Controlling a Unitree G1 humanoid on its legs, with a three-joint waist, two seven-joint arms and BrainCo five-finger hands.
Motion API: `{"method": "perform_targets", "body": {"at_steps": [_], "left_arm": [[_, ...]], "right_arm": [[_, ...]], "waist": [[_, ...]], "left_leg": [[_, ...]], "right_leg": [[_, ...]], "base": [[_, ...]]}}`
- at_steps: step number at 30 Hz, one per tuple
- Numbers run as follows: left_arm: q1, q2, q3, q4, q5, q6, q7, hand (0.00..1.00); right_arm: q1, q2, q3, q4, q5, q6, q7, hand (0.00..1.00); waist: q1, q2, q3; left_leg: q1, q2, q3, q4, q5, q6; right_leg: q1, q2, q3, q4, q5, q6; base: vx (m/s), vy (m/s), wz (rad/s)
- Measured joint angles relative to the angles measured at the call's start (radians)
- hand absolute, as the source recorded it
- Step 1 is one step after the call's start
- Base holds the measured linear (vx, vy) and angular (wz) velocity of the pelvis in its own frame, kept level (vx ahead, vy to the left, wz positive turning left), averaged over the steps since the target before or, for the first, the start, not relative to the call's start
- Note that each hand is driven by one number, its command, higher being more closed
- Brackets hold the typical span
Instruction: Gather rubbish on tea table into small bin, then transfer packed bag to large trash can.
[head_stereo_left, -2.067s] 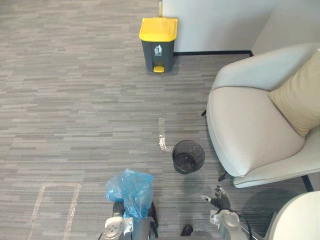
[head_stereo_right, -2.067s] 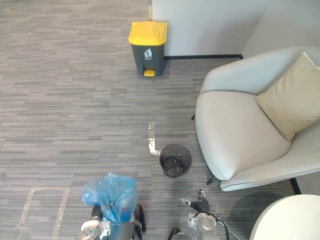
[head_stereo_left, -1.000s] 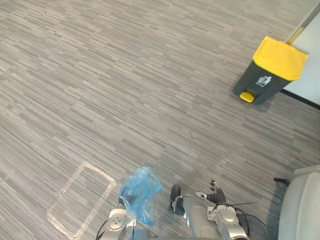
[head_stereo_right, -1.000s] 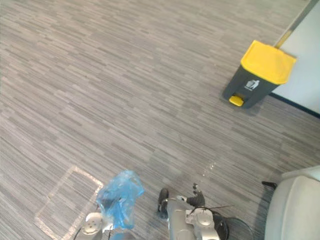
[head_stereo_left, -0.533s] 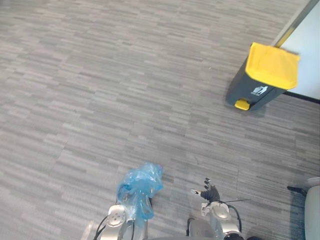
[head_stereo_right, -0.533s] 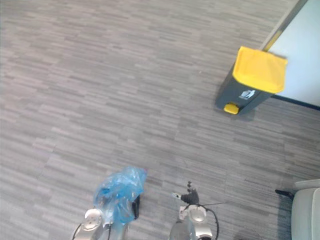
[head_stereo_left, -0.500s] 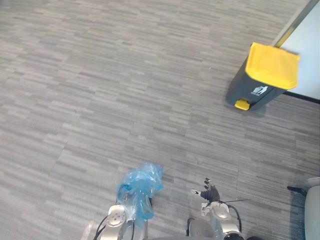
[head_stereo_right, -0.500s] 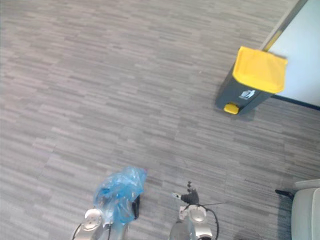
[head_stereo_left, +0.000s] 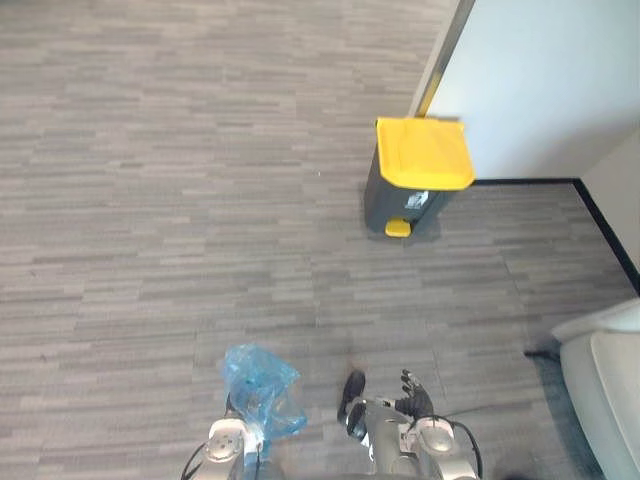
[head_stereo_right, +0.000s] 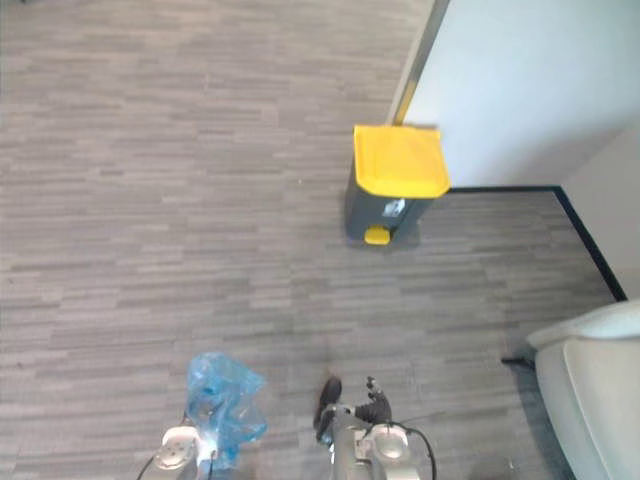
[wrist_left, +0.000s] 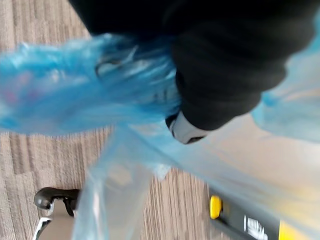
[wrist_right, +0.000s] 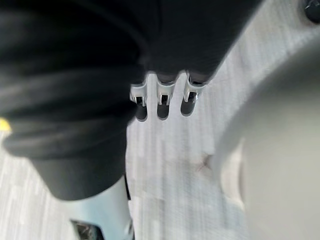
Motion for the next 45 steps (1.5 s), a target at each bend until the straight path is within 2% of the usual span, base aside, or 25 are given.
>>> {"method": "perform_targets", "body": {"at_steps": [2,3,5,8,10,11,12,13,15,18,20,22,24,27,29,30,31,33,35,36,37,39,42,44,45], "left_arm": [[0.012,-0.005,-0.003,0.001,0.000,0.001,-0.002,1.00],[0.008,-0.007,-0.003,0.000,0.000,0.001,-0.011,1.00],[0.007,-0.009,-0.003,-0.005,0.000,0.000,-0.020,1.00],[0.006,-0.026,-0.003,-0.022,0.000,-0.001,-0.022,1.00],[0.005,-0.041,-0.003,-0.022,0.000,-0.002,-0.021,1.00],[0.006,-0.045,-0.003,-0.021,0.000,-0.003,-0.021,1.00],[0.009,-0.050,-0.004,-0.019,0.000,-0.004,-0.021,1.00],[0.012,-0.043,-0.003,0.002,0.000,-0.003,-0.019,1.00],[0.018,-0.033,-0.003,0.005,0.000,-0.004,-0.019,1.00],[0.019,-0.031,-0.002,0.005,-0.002,-0.001,-0.019,1.00],[0.027,-0.016,-0.025,0.005,-0.002,0.001,-0.018,1.00],[0.027,0.013,-0.051,0.005,-0.001,0.002,-0.019,1.00],[0.028,0.027,-0.047,0.005,-0.002,0.002,-0.012,1.00],[0.014,0.031,-0.045,0.006,-0.002,0.003,-0.006,1.00],[0.008,0.040,-0.046,0.010,-0.002,0.002,-0.006,1.00],[0.007,0.041,-0.036,0.030,-0.002,0.001,-0.004,1.00],[-0.003,0.020,-0.028,0.052,-0.002,0.004,0.002,1.00],[-0.005,0.000,-0.030,0.053,-0.002,-0.001,0.003,1.00],[-0.013,-0.007,-0.034,0.054,-0.002,-0.001,0.000,1.00],[-0.014,-0.020,-0.034,0.054,-0.002,-0.001,-0.001,1.00],[-0.013,-0.026,-0.034,0.054,-0.002,0.000,-0.002,1.00],[-0.003,-0.032,-0.034,0.047,-0.002,0.001,-0.011,1.00],[-0.015,-0.035,-0.036,0.034,-0.002,0.001,-0.021,1.00],[-0.016,-0.040,-0.042,0.034,-0.002,0.001,-0.023,1.00],[-0.018,-0.035,-0.041,0.039,-0.002,0.002,-0.023,1.00]], "right_arm": [[0.001,0.001,0.003,0.013,0.003,0.000,-0.001,0.00],[0.007,0.004,0.001,0.019,0.003,0.002,-0.002,0.00],[0.009,0.008,-0.006,0.019,0.004,0.001,-0.002,0.00],[0.004,0.006,-0.021,0.019,0.006,0.001,-0.010,0.00],[0.005,0.009,-0.045,0.020,0.011,0.001,-0.012,0.00],[0.009,0.007,-0.047,0.023,0.013,0.001,-0.015,0.00],[0.020,0.000,-0.047,0.025,0.014,0.001,-0.016,0.00],[0.023,0.003,-0.044,0.050,0.013,0.002,-0.017,0.00],[0.028,0.019,-0.038,0.054,0.012,0.002,-0.015,0.00],[0.041,0.022,-0.036,0.059,0.003,0.002,-0.010,0.00],[0.039,0.024,-0.036,0.052,0.001,0.001,-0.007,0.00],[0.036,0.029,-0.033,0.058,0.000,0.001,-0.004,0.00],[0.040,0.025,-0.017,0.063,-0.001,0.001,-0.001,0.00],[0.014,0.016,-0.007,0.061,-0.002,0.001,0.000,0.00],[0.017,0.016,-0.005,0.063,-0.002,0.002,0.000,0.00],[0.022,0.012,-0.005,0.061,-0.001,0.002,0.002,0.00],[0.004,-0.002,-0.006,0.067,-0.002,0.005,0.000,0.00],[0.001,-0.022,-0.009,0.070,-0.002,0.006,0.000,0.00],[0.007,-0.019,-0.017,0.091,0.000,0.006,-0.001,0.00],[0.010,-0.023,-0.018,0.096,0.001,0.009,-0.001,0.00],[0.013,-0.024,-0.020,0.096,0.002,0.012,-0.003,0.00],[0.026,-0.017,-0.022,0.095,0.003,0.012,-0.008,0.00],[0.023,-0.015,-0.038,0.095,0.004,0.013,-0.009,0.00],[0.027,-0.022,-0.049,0.095,0.005,0.013,-0.010,0.00],[0.028,-0.016,-0.047,0.100,0.005,0.019,-0.011,0.00]], "waist": [[0.005,0.016,0.007],[0.006,0.007,0.013],[0.012,-0.013,0.019],[0.023,-0.023,0.021],[0.037,-0.022,0.021],[0.038,-0.017,0.018],[0.042,-0.002,0.010],[0.059,-0.011,-0.001],[0.057,-0.032,-0.011],[0.059,-0.050,-0.021],[0.050,-0.048,-0.023],[0.038,-0.060,-0.026],[0.037,-0.067,-0.033],[0.025,-0.041,-0.024],[0.017,-0.054,-0.023],[0.014,-0.064,-0.024],[0.014,-0.029,-0.024],[0.009,-0.003,-0.032],[0.004,-0.001,-0.029],[0.007,0.007,-0.018],[0.011,0.007,-0.009],[0.020,-0.014,0.000],[0.035,-0.017,0.001],[0.035,0.007,-0.010],[0.038,-0.012,-0.012]], "left_leg": [[-0.109,0.051,-0.060,0.280,0.114,0.016],[-0.159,0.058,-0.075,0.384,0.077,0.014],[-0.213,0.041,-0.074,0.399,0.042,0.017],[-0.291,-0.017,-0.076,0.193,0.010,0.040],[-0.305,-0.080,-0.124,-0.050,0.022,0.043],[-0.303,-0.103,-0.152,-0.165,0.059,0.037],[-0.295,-0.108,-0.176,-0.268,0.147,0.033],[-0.269,-0.117,-0.152,-0.271,0.188,0.050],[-0.246,-0.138,-0.127,-0.286,0.165,0.064],[-0.186,-0.190,-0.080,-0.298,0.090,0.095],[-0.123,-0.196,-0.064,-0.317,0.069,0.105],[-0.063,-0.197,-0.065,-0.333,0.062,0.119],[-0.007,-0.181,-0.074,-0.378,0.059,0.115],[0.016,-0.135,-0.085,-0.418,0.067,0.103],[0.044,-0.131,-0.099,-0.425,0.060,0.058],[0.075,-0.135,-0.113,-0.430,0.032,0.022],[0.085,-0.105,-0.122,-0.429,0.027,0.018],[0.082,-0.075,-0.132,-0.383,0.029,0.016],[-0.027,-0.049,-0.170,-0.162,0.031,0.012],[-0.110,-0.012,-0.177,0.030,0.060,-0.015],[-0.159,0.013,-0.167,0.160,0.055,-0.014],[-0.216,0.018,-0.115,0.215,0.027,0.021],[-0.256,-0.027,-0.055,-0.001,0.025,0.036],[-0.254,-0.059,-0.048,-0.279,0.190,0.047],[-0.226,-0.087,-0.032,-0.311,0.200,0.050]], "right_leg": [[0.088,0.041,0.017,-0.064,-0.014,-0.017],[0.158,0.056,0.037,-0.105,-0.022,-0.025],[0.239,0.057,0.068,-0.152,-0.028,-0.027],[0.308,0.056,0.131,-0.209,-0.027,-0.025],[0.334,0.046,0.174,-0.226,-0.035,0.006],[0.343,0.043,0.187,-0.230,-0.042,0.023],[0.341,0.053,0.210,-0.229,-0.055,0.049],[0.351,0.044,0.255,-0.226,-0.070,0.080],[0.359,0.018,0.275,-0.217,-0.089,0.108],[0.285,-0.048,0.319,0.011,-0.181,0.189],[0.192,-0.076,0.311,0.272,-0.170,0.203],[0.151,-0.111,0.254,0.405,-0.194,0.186],[0.123,-0.121,0.174,0.360,-0.224,0.172],[0.047,-0.074,0.156,0.154,-0.187,0.151],[0.065,-0.048,0.199,-0.077,-0.004,0.140],[0.078,-0.046,0.213,-0.097,0.107,0.090],[0.081,-0.024,0.206,-0.073,0.104,0.089],[0.098,0.001,0.183,-0.068,0.037,0.072],[0.138,0.014,0.161,-0.105,0.011,0.063],[0.192,0.032,0.142,-0.142,0.004,0.048],[0.241,0.040,0.133,-0.164,-0.012,0.031],[0.310,0.034,0.125,-0.198,-0.019,0.026],[0.338,0.007,0.134,-0.212,-0.019,0.052],[0.341,-0.001,0.140,-0.210,-0.031,0.092],[0.347,-0.018,0.155,-0.217,-0.028,0.114]], "base": [[0.44,-0.150,-0.40],[0.42,-0.097,-0.41],[0.35,-0.082,-0.40],[0.34,-0.006,-0.62],[0.28,0.121,-0.58],[0.28,0.221,-0.51],[0.26,0.246,-0.74],[0.26,0.247,-0.66],[0.26,0.180,-0.40],[0.23,0.161,-0.42],[0.23,0.140,-0.20],[0.37,0.052,0.19],[0.32,-0.034,0.18],[0.31,-0.104,0.10],[0.37,-0.189,0.23],[0.40,-0.228,0.10],[0.30,-0.173,0.11],[0.37,-0.245,0.15],[0.28,-0.209,0.38],[0.20,-0.097,0.29],[0.25,-0.082,0.19],[0.27,-0.046,0.09],[0.23,0.068,-0.07],[0.21,0.146,-0.03],[0.19,0.120,-0.01]]}}
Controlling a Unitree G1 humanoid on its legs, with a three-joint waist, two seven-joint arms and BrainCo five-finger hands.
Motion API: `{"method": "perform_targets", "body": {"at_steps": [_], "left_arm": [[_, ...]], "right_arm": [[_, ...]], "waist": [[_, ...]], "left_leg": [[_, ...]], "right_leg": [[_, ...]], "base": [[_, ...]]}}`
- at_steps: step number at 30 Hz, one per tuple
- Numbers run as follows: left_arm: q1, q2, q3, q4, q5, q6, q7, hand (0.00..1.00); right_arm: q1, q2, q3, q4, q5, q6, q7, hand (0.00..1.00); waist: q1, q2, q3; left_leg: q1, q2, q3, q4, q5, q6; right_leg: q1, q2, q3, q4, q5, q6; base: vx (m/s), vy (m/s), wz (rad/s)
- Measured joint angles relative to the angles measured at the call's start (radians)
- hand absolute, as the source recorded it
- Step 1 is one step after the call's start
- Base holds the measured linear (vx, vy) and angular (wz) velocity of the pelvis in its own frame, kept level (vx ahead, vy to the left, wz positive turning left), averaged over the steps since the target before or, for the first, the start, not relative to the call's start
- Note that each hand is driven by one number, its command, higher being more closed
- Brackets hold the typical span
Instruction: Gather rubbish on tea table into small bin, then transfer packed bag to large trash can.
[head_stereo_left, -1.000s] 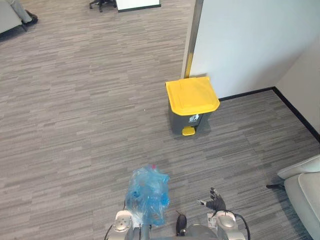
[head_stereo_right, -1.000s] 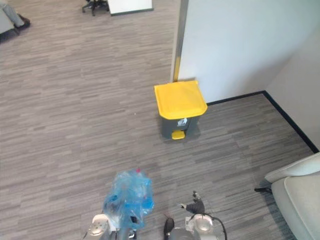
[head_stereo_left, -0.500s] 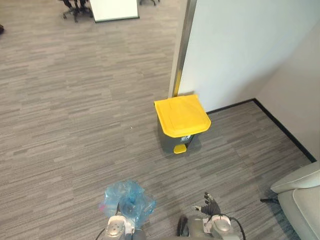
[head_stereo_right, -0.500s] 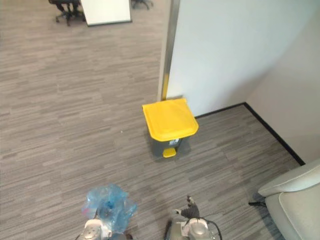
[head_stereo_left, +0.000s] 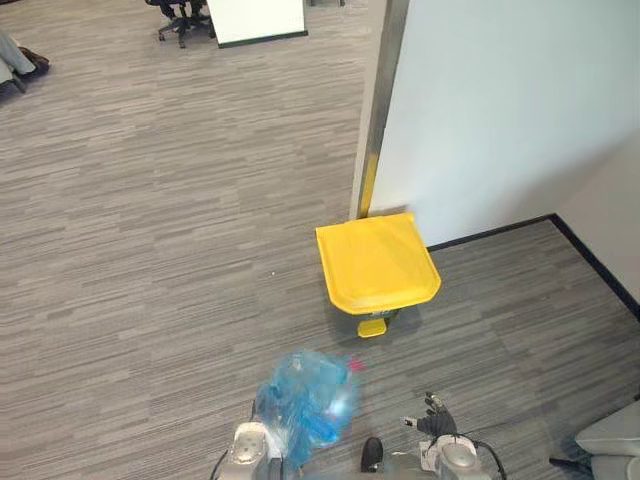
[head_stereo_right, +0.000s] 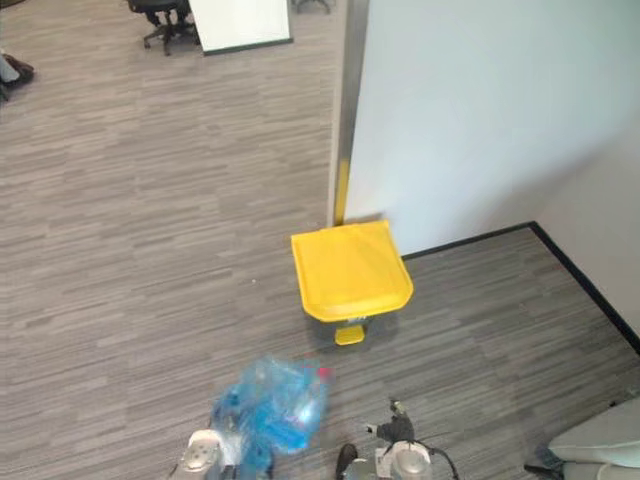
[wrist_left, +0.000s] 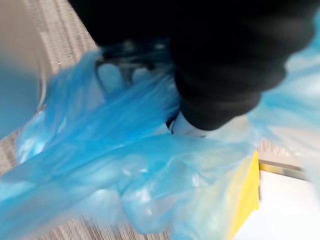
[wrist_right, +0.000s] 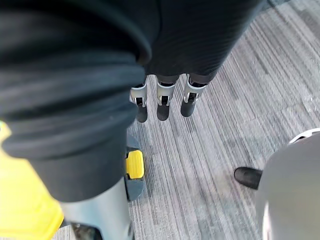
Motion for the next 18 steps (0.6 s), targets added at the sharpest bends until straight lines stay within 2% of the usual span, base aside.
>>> {"method": "perform_targets", "body": {"at_steps": [1,2,4,6,7,8,9,11,12,13,14,15,17,18], "left_arm": [[0.003,0.002,-0.001,-0.003,0.000,-0.001,0.000,1.00],[0.003,0.026,-0.003,0.000,0.000,-0.001,0.000,1.00],[0.009,0.043,-0.026,0.000,0.001,-0.001,0.000,1.00],[0.014,0.052,-0.030,0.000,0.002,0.000,0.001,1.00],[0.017,0.047,-0.031,-0.003,0.002,0.001,-0.002,1.00],[0.021,0.039,-0.031,-0.003,0.002,0.001,-0.002,1.00],[0.029,0.045,-0.031,-0.003,0.002,0.001,-0.002,1.00],[0.025,0.066,-0.031,-0.003,0.002,0.002,0.002,1.00],[0.028,0.073,-0.028,-0.002,0.002,0.002,0.004,1.00],[0.029,0.089,-0.027,0.000,0.001,0.002,0.008,1.00],[0.029,0.097,-0.027,0.002,0.001,0.003,0.009,1.00],[0.026,0.104,-0.027,0.002,0.001,0.003,0.009,1.00],[0.021,0.109,-0.027,0.002,0.001,0.004,0.009,1.00],[0.009,0.116,-0.026,0.003,0.002,0.004,0.008,1.00]], "right_arm": [[0.002,0.006,0.002,-0.002,0.000,-0.001,0.002,0.00],[0.003,0.024,-0.001,-0.005,0.000,-0.001,0.002,0.00],[0.004,0.036,-0.001,-0.005,-0.001,-0.001,0.002,0.00],[0.002,0.040,-0.001,-0.007,-0.001,-0.001,0.002,0.00],[0.003,0.039,-0.001,-0.006,-0.002,-0.001,0.002,0.00],[-0.001,0.030,-0.001,-0.006,-0.002,0.000,0.004,0.00],[-0.007,0.030,-0.002,-0.010,-0.002,-0.001,0.003,0.00],[-0.010,0.026,-0.003,-0.011,-0.002,-0.004,0.003,0.00],[-0.008,0.026,-0.001,-0.008,-0.002,-0.004,0.004,0.00],[-0.006,0.025,-0.001,-0.009,-0.002,-0.005,0.004,0.00],[-0.007,0.022,-0.002,-0.009,-0.002,-0.005,0.003,0.00],[-0.012,0.013,-0.002,-0.009,0.006,-0.008,0.003,0.00],[-0.031,0.004,-0.006,-0.009,0.017,-0.011,0.001,0.00],[-0.038,0.007,-0.010,-0.008,0.018,-0.009,0.002,0.00]], "waist": [[0.001,-0.007,-0.002],[-0.001,-0.034,-0.002],[0.002,-0.049,-0.010],[0.004,-0.052,-0.008],[0.002,-0.052,-0.008],[0.003,-0.050,-0.002],[0.000,-0.049,-0.001],[-0.007,-0.059,0.009],[-0.007,-0.066,0.005],[-0.005,-0.070,0.007],[-0.006,-0.070,0.007],[-0.013,-0.065,0.011],[-0.030,-0.053,0.031],[-0.034,-0.066,0.042]], "left_leg": [[0.013,-0.013,0.001,-0.024,0.004,0.004],[0.050,-0.051,0.011,-0.084,0.016,0.016],[0.080,-0.078,0.023,-0.109,0.010,0.025],[0.095,-0.105,0.026,-0.090,-0.042,0.049],[0.101,-0.108,0.029,-0.073,-0.078,0.054],[0.109,-0.105,0.041,-0.048,-0.110,0.060],[0.130,-0.104,0.048,-0.034,-0.130,0.063],[0.196,-0.101,0.045,0.003,-0.180,0.082],[0.221,-0.093,0.044,0.014,-0.204,0.084],[0.249,-0.084,0.041,0.020,-0.225,0.086],[0.260,-0.080,0.039,0.020,-0.237,0.086],[0.271,-0.070,0.038,0.020,-0.254,0.088],[0.304,-0.051,0.038,0.025,-0.268,0.078],[0.322,-0.058,0.036,0.049,-0.281,0.065]], "right_leg": [[0.003,-0.008,0.000,-0.005,0.002,0.004],[0.021,-0.041,-0.001,-0.022,-0.010,0.022],[0.029,-0.067,0.006,-0.011,-0.027,0.047],[0.018,-0.104,0.013,0.061,-0.077,0.076],[-0.002,-0.120,0.026,0.136,-0.104,0.103],[-0.073,-0.134,0.065,0.308,-0.115,0.122],[-0.132,-0.147,0.090,0.460,-0.099,0.132],[-0.240,-0.186,0.091,0.740,0.008,0.131],[-0.267,-0.194,0.072,0.803,-0.017,0.121],[-0.295,-0.195,0.034,0.814,-0.077,0.102],[-0.323,-0.194,0.005,0.793,-0.105,0.096],[-0.362,-0.182,-0.047,0.693,-0.119,0.092],[-0.371,-0.137,-0.105,0.391,-0.053,0.089],[-0.377,-0.129,-0.111,0.189,0.029,0.135]], "base": [[0.26,0.155,0.05],[0.20,0.107,0.09],[0.18,0.105,-0.04],[0.13,0.114,-0.09],[0.10,0.128,-0.22],[0.08,0.132,-0.29],[0.15,0.157,-0.26],[0.22,0.135,-0.06],[0.25,0.074,-0.05],[0.25,0.065,-0.06],[0.27,0.041,-0.04],[0.30,0.020,0.08],[0.36,-0.002,0.24],[0.44,-0.055,0.33]]}}
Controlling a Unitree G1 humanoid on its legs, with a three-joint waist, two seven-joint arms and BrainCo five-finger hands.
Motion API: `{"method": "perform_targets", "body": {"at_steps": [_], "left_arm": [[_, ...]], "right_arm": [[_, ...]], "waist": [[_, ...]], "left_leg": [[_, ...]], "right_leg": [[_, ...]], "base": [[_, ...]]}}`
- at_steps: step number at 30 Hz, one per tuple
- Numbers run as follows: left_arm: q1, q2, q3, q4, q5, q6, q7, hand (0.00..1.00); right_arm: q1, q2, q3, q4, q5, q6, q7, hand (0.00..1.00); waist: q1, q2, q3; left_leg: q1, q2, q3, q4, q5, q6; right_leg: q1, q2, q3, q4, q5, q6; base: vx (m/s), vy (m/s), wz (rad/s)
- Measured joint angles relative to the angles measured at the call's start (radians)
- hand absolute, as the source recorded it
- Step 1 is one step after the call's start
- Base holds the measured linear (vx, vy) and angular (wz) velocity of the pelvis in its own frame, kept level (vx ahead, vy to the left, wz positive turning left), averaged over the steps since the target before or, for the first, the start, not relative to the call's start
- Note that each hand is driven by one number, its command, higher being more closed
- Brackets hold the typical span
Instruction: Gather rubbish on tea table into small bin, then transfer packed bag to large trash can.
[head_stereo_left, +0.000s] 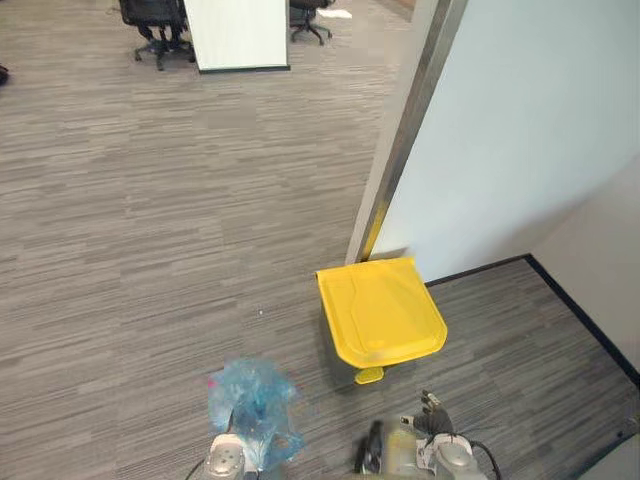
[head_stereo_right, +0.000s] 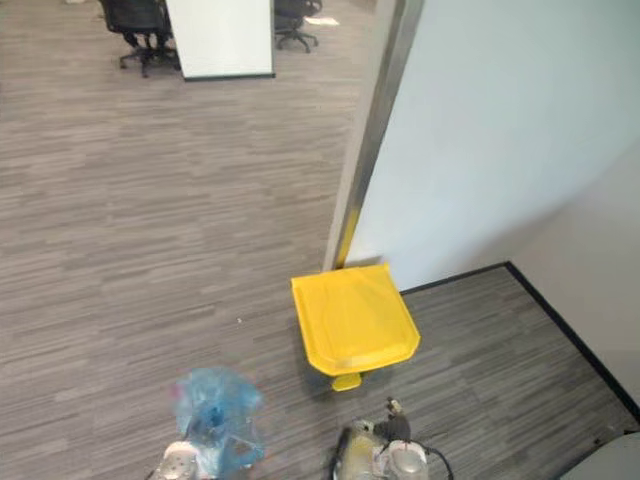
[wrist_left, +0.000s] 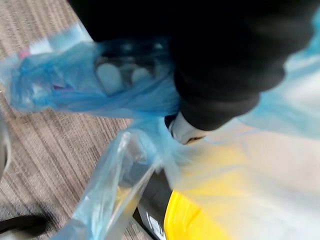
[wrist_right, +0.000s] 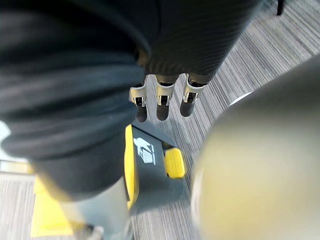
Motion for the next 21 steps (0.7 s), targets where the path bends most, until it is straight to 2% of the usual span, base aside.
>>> {"method": "perform_targets", "body": {"at_steps": [1,2,3,4,5,6,7,8,9,10,11,12,13,14,15,17,18,20,21], "left_arm": [[-0.011,0.002,0.012,-0.004,0.000,-0.001,0.001,1.00],[-0.013,-0.002,0.026,-0.004,0.001,-0.001,0.001,1.00],[-0.008,-0.004,0.036,-0.006,0.002,-0.001,0.003,1.00],[-0.019,-0.012,0.037,-0.004,0.002,0.000,0.009,1.00],[-0.022,-0.009,0.036,-0.011,0.006,-0.001,0.007,1.00],[-0.018,-0.013,0.034,-0.017,0.014,-0.002,0.005,1.00],[-0.018,-0.026,0.033,-0.016,0.020,-0.001,0.001,1.00],[-0.040,-0.039,0.034,-0.014,0.021,-0.002,-0.004,1.00],[-0.075,-0.045,0.039,0.011,0.021,-0.005,-0.003,1.00],[-0.090,-0.040,0.042,0.027,0.021,-0.004,-0.002,1.00],[-0.108,-0.037,0.060,0.053,0.020,-0.001,-0.006,1.00],[-0.119,-0.045,0.074,0.077,0.019,0.000,-0.006,1.00],[-0.112,-0.082,0.067,0.094,0.019,0.002,-0.006,1.00],[-0.108,-0.111,0.056,0.090,0.020,0.001,-0.005,1.00],[-0.090,-0.131,0.055,0.089,0.019,-0.001,-0.005,1.00],[-0.082,-0.115,0.057,0.079,0.019,-0.001,-0.007,1.00],[-0.098,-0.100,0.066,0.074,0.020,-0.001,-0.008,1.00],[-0.103,-0.104,0.065,0.064,0.019,0.000,-0.010,1.00],[-0.094,-0.105,0.065,0.038,0.019,-0.001,-0.005,1.00]], "right_arm": [[-0.010,0.002,0.000,0.001,0.001,0.001,0.001,0.00],[-0.017,-0.001,0.000,0.001,-0.001,0.002,0.001,0.00],[-0.010,-0.004,0.000,0.004,-0.002,0.008,0.001,0.00],[-0.023,-0.014,-0.014,0.007,-0.001,0.011,0.002,0.00],[-0.021,-0.002,-0.046,-0.006,0.004,-0.003,-0.022,0.00],[-0.017,-0.007,-0.081,-0.012,0.021,0.000,-0.008,0.00],[-0.006,-0.016,-0.102,-0.037,0.020,-0.013,-0.009,0.00],[0.000,-0.024,-0.111,-0.060,0.023,-0.021,-0.007,0.00],[-0.005,-0.032,-0.109,-0.063,0.021,-0.001,0.002,0.00],[-0.013,-0.027,-0.096,-0.053,0.021,0.011,0.004,0.00],[-0.015,-0.004,-0.082,-0.037,0.021,0.018,0.004,0.00],[-0.020,0.013,-0.127,-0.031,0.044,0.023,0.004,0.00],[-0.018,0.005,-0.144,-0.025,0.052,0.031,-0.001,0.00],[-0.013,-0.018,-0.141,-0.027,0.060,0.037,-0.005,0.00],[-0.014,-0.033,-0.116,-0.027,0.058,0.036,-0.007,0.00],[-0.027,-0.022,-0.078,-0.034,0.060,0.037,-0.004,0.00],[-0.036,-0.005,-0.079,-0.037,0.060,0.033,-0.003,0.00],[-0.047,-0.006,-0.088,-0.057,0.055,0.044,-0.010,0.00],[-0.045,-0.004,-0.094,-0.119,0.054,0.065,-0.033,0.00]], "waist": [[0.000,-0.019,0.019],[0.000,-0.020,0.030],[0.001,-0.017,0.027],[0.017,0.032,0.042],[0.017,0.033,0.056],[0.007,0.022,0.061],[0.000,0.031,0.064],[-0.016,0.020,0.072],[-0.002,0.029,0.073],[0.012,0.037,0.067],[0.022,0.037,0.067],[0.009,0.035,0.071],[-0.001,0.035,0.072],[-0.015,0.033,0.084],[-0.011,0.077,0.059],[-0.002,0.070,0.027],[-0.013,0.070,0.030],[-0.018,0.074,0.033],[-0.017,0.075,0.035]], "left_leg": [[0.020,-0.010,0.000,0.030,-0.021,-0.018],[0.038,-0.008,-0.003,0.053,-0.049,-0.034],[0.060,0.010,-0.024,0.077,-0.093,-0.058],[0.073,0.059,-0.052,0.093,-0.117,-0.068],[0.061,0.065,-0.076,0.117,-0.105,-0.084],[0.071,0.060,-0.100,0.139,-0.082,-0.089],[0.084,0.074,-0.120,0.163,-0.081,-0.087],[0.084,0.073,-0.140,0.182,-0.078,-0.088],[0.061,0.105,-0.158,0.212,-0.080,-0.087],[0.036,0.136,-0.162,0.239,-0.082,-0.092],[0.003,0.168,-0.171,0.252,-0.083,-0.101],[0.005,0.164,-0.187,0.228,-0.069,-0.120],[0.052,0.140,-0.211,0.174,-0.032,-0.161],[0.105,0.113,-0.216,0.129,-0.003,-0.160],[0.097,0.143,-0.212,0.124,-0.006,-0.161],[0.043,0.151,-0.211,0.117,-0.005,-0.161],[0.014,0.149,-0.216,0.083,-0.004,-0.163],[0.025,0.142,-0.218,0.036,-0.003,-0.162],[0.014,0.142,-0.217,0.040,-0.003,-0.161]], "right_leg": [[-0.022,-0.005,0.006,-0.062,0.017,0.002],[-0.022,-0.010,0.003,-0.048,0.027,-0.017],[0.029,0.014,0.044,-0.057,0.012,-0.054],[0.041,0.063,0.050,-0.036,-0.020,-0.050],[0.033,0.070,0.081,0.019,-0.047,-0.039],[0.006,0.071,0.134,0.119,-0.074,-0.095],[-0.007,0.070,0.208,0.205,-0.103,-0.100],[-0.074,0.058,0.229,0.376,-0.123,-0.129],[-0.111,0.121,0.238,0.376,-0.182,-0.067],[-0.085,0.160,0.238,0.284,-0.160,-0.111],[-0.006,0.187,0.223,0.107,-0.107,-0.130],[-0.009,0.180,0.216,0.114,-0.107,-0.133],[-0.008,0.145,0.213,0.191,-0.139,-0.121],[-0.057,0.121,0.203,0.321,-0.189,-0.090],[-0.044,0.143,0.195,0.245,-0.197,-0.066],[-0.006,0.168,0.200,0.068,-0.114,-0.124],[-0.031,0.152,0.183,0.067,-0.103,-0.141],[-0.055,0.125,0.168,0.113,-0.116,-0.137],[-0.054,0.119,0.165,0.113,-0.116,-0.137]], "base": [[0.55,-0.112,0.34],[0.58,-0.164,0.24],[0.50,-0.140,0.00],[0.41,-0.093,0.04],[0.43,-0.093,0.08],[0.40,-0.084,0.35],[0.43,-0.084,0.51],[0.32,-0.085,0.30],[0.30,-0.108,-0.04],[0.32,-0.080,-0.48],[0.26,-0.012,-0.35],[0.36,-0.017,0.11],[0.25,-0.057,0.45],[0.24,-0.106,0.38],[0.12,-0.040,0.01],[0.10,-0.012,-0.07],[0.03,-0.075,0.46],[-0.03,-0.094,0.50],[-0.11,-0.098,0.30]]}}
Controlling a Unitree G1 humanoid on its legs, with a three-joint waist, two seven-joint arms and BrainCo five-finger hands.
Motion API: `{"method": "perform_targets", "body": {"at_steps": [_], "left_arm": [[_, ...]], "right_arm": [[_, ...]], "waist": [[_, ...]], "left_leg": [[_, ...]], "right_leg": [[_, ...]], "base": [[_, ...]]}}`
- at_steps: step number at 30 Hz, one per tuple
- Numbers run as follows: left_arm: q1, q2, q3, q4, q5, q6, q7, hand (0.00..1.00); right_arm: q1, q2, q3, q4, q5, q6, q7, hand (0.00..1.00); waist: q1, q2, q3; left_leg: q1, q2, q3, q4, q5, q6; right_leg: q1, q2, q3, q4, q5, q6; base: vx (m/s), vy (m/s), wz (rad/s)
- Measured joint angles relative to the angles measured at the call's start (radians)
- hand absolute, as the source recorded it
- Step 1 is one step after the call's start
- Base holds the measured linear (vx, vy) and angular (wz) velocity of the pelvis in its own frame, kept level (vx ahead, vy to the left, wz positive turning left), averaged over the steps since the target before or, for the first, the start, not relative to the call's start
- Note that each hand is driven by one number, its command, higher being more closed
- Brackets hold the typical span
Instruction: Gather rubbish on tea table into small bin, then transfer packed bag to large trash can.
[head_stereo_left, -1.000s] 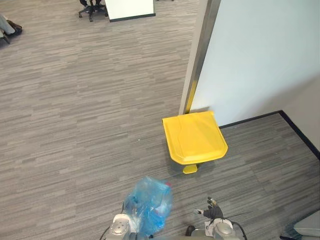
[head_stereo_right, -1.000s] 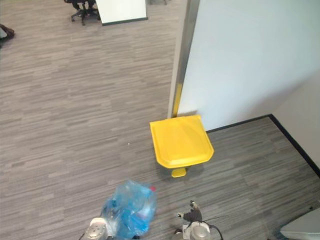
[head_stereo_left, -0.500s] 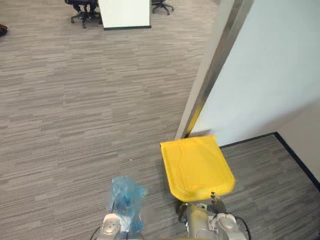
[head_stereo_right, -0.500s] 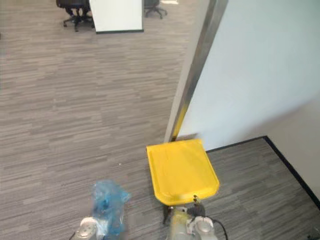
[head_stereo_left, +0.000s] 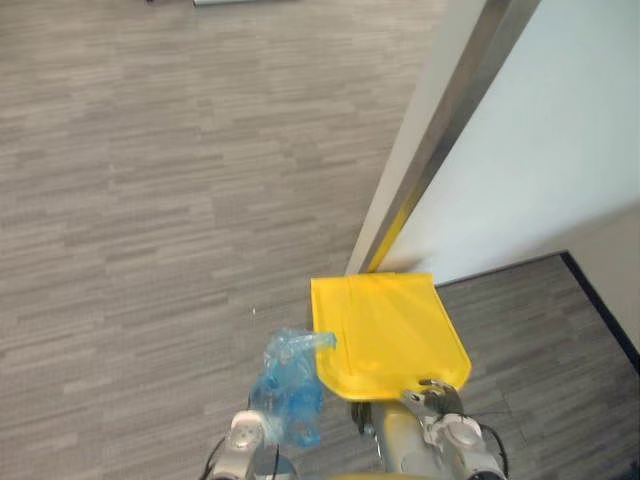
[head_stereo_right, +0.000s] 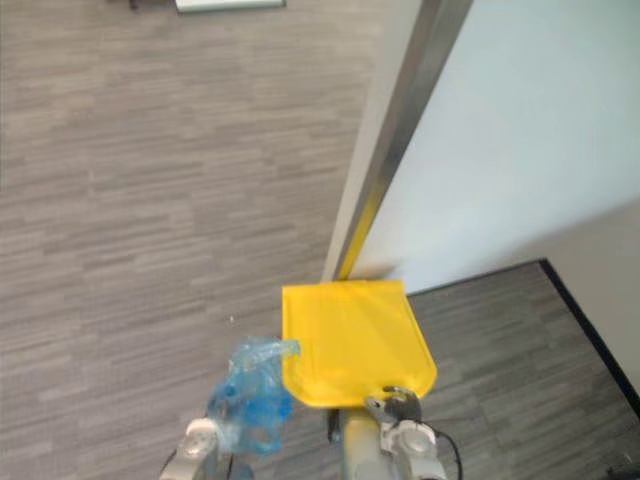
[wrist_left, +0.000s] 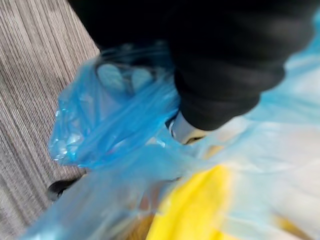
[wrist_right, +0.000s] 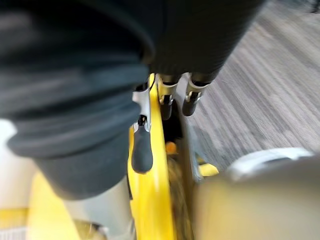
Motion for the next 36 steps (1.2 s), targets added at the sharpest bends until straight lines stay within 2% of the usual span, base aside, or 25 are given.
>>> {"method": "perform_targets", "body": {"at_steps": [1,3,4,5,6,8,10,12,15,17,19,21,26,28,31,33,36], "left_arm": [[0.019,0.005,0.000,-0.041,-0.001,-0.002,0.004,1.00],[0.048,0.013,-0.002,-0.094,-0.002,-0.005,0.016,1.00],[0.056,0.019,-0.011,-0.116,-0.002,-0.007,0.026,1.00],[0.060,0.024,-0.018,-0.122,-0.002,-0.007,0.028,1.00],[0.069,0.031,-0.038,-0.121,-0.001,-0.006,0.029,1.00],[0.107,0.028,-0.052,-0.122,-0.001,-0.006,0.029,1.00],[0.132,0.028,-0.072,-0.123,0.000,-0.006,0.029,1.00],[0.137,0.030,-0.087,-0.124,0.006,-0.006,0.029,1.00],[0.141,0.030,-0.108,-0.137,0.021,-0.006,0.029,1.00],[0.142,0.030,-0.120,-0.143,0.022,-0.007,0.026,1.00],[0.141,0.030,-0.128,-0.142,0.022,-0.007,0.026,1.00],[0.141,0.031,-0.137,-0.141,0.022,-0.007,0.022,1.00],[0.135,0.032,-0.139,-0.142,0.020,-0.007,0.019,1.00],[0.119,0.032,-0.132,-0.145,0.019,-0.007,0.019,1.00],[0.094,0.029,-0.117,-0.185,0.017,-0.007,0.019,1.00],[0.087,0.028,-0.113,-0.211,0.016,-0.007,0.019,1.00],[0.079,0.028,-0.108,-0.253,0.008,-0.007,0.019,1.00]], "right_arm": [[0.014,0.000,-0.009,-0.081,-0.007,0.007,-0.031,0.00],[0.035,0.000,-0.042,-0.218,-0.019,0.007,-0.069,0.00],[0.037,0.002,-0.069,-0.313,-0.021,0.006,-0.103,0.00],[0.035,0.003,-0.084,-0.357,-0.030,0.003,-0.124,0.00],[0.033,0.008,-0.118,-0.433,-0.046,-0.007,-0.162,0.00],[0.047,0.009,-0.177,-0.534,-0.077,-0.022,-0.202,0.00],[0.061,0.009,-0.255,-0.650,-0.106,-0.056,-0.252,0.00],[0.067,0.016,-0.296,-0.701,-0.116,-0.073,-0.292,0.00],[0.104,0.051,-0.320,-0.698,-0.113,-0.082,-0.312,0.00],[0.135,0.086,-0.302,-0.617,-0.081,-0.081,-0.299,0.00],[0.145,0.087,-0.279,-0.546,-0.047,-0.076,-0.280,0.00],[0.139,0.083,-0.230,-0.408,0.055,-0.073,-0.229,0.00],[0.084,0.072,-0.122,-0.223,0.195,-0.068,-0.109,0.00],[0.029,0.064,-0.054,-0.151,0.249,-0.061,-0.063,0.00],[-0.051,0.054,0.024,-0.106,0.305,-0.058,-0.022,0.00],[-0.104,0.053,0.068,-0.106,0.329,-0.058,-0.004,0.00],[-0.191,0.035,0.146,-0.109,0.330,-0.059,0.017,0.00]], "waist": [[-0.002,-0.001,0.000],[-0.011,0.003,-0.004],[-0.018,0.006,-0.005],[-0.020,0.005,-0.004],[-0.010,-0.014,0.002],[-0.014,-0.015,-0.013],[-0.017,-0.014,-0.019],[-0.029,-0.014,-0.019],[-0.035,-0.015,-0.020],[-0.035,-0.018,-0.023],[-0.034,-0.019,-0.023],[-0.032,-0.019,-0.023],[-0.026,-0.018,-0.024],[-0.021,-0.009,-0.020],[0.000,-0.007,-0.021],[0.013,-0.004,-0.019],[0.019,-0.002,-0.017]], "left_leg": [[-0.011,0.001,0.004,-0.003,-0.004,0.007],[-0.030,0.005,0.012,-0.037,-0.036,0.062],[-0.031,0.005,0.011,-0.080,-0.083,0.075],[-0.030,0.006,0.011,-0.095,-0.109,0.057],[-0.026,0.001,0.019,-0.089,-0.109,0.047],[-0.013,0.002,0.021,-0.088,-0.109,0.047],[-0.004,0.005,0.018,-0.089,-0.109,0.047],[-0.003,0.008,0.012,-0.089,-0.108,0.049],[0.000,0.017,0.014,-0.089,-0.106,0.050],[0.000,0.020,0.016,-0.089,-0.106,0.050],[0.000,0.021,0.017,-0.088,-0.106,0.050],[-0.001,0.023,0.019,-0.086,-0.106,0.050],[-0.011,0.028,0.015,-0.084,-0.107,0.050],[-0.035,0.039,0.002,-0.080,-0.107,0.050],[-0.076,0.039,-0.015,-0.065,-0.106,0.048],[-0.088,0.043,-0.019,-0.062,-0.096,0.031],[-0.118,0.043,-0.045,-0.043,-0.092,0.023]], "right_leg": [[-0.004,-0.003,-0.005,-0.006,0.002,-0.002],[-0.031,-0.003,-0.019,-0.017,0.007,0.016],[-0.059,0.002,-0.024,-0.017,0.015,0.030],[-0.073,0.005,-0.022,-0.013,0.020,0.037],[-0.077,0.008,-0.001,-0.011,0.034,0.038],[-0.068,0.015,0.005,-0.013,0.047,0.027],[-0.068,0.018,0.004,0.003,0.043,0.022],[-0.071,0.019,-0.004,0.021,0.032,0.018],[-0.073,0.020,-0.011,0.040,0.018,0.007],[-0.079,0.022,-0.012,0.054,0.012,0.005],[-0.080,0.023,-0.012,0.055,0.012,0.005],[-0.082,0.023,-0.012,0.058,0.012,0.005],[-0.102,0.021,-0.012,0.075,0.007,0.011],[-0.112,0.020,-0.030,0.074,0.001,0.010],[-0.149,0.013,-0.040,0.101,-0.012,0.001],[-0.161,0.005,-0.055,0.117,-0.021,-0.010],[-0.172,-0.014,-0.075,0.134,-0.026,-0.013]], "base": [[-0.13,-0.091,0.30],[-0.13,-0.060,0.17],[-0.19,-0.039,0.01],[-0.20,-0.040,-0.23],[-0.21,-0.065,-0.27],[-0.17,-0.079,-0.15],[-0.10,-0.079,-0.01],[-0.05,-0.069,0.07],[-0.04,-0.070,0.07],[-0.05,-0.069,0.00],[-0.04,-0.045,-0.02],[-0.05,-0.042,-0.02],[-0.05,-0.039,-0.01],[-0.04,-0.057,0.17],[-0.02,-0.065,0.16],[-0.01,-0.055,0.13],[-0.03,-0.047,0.22]]}}
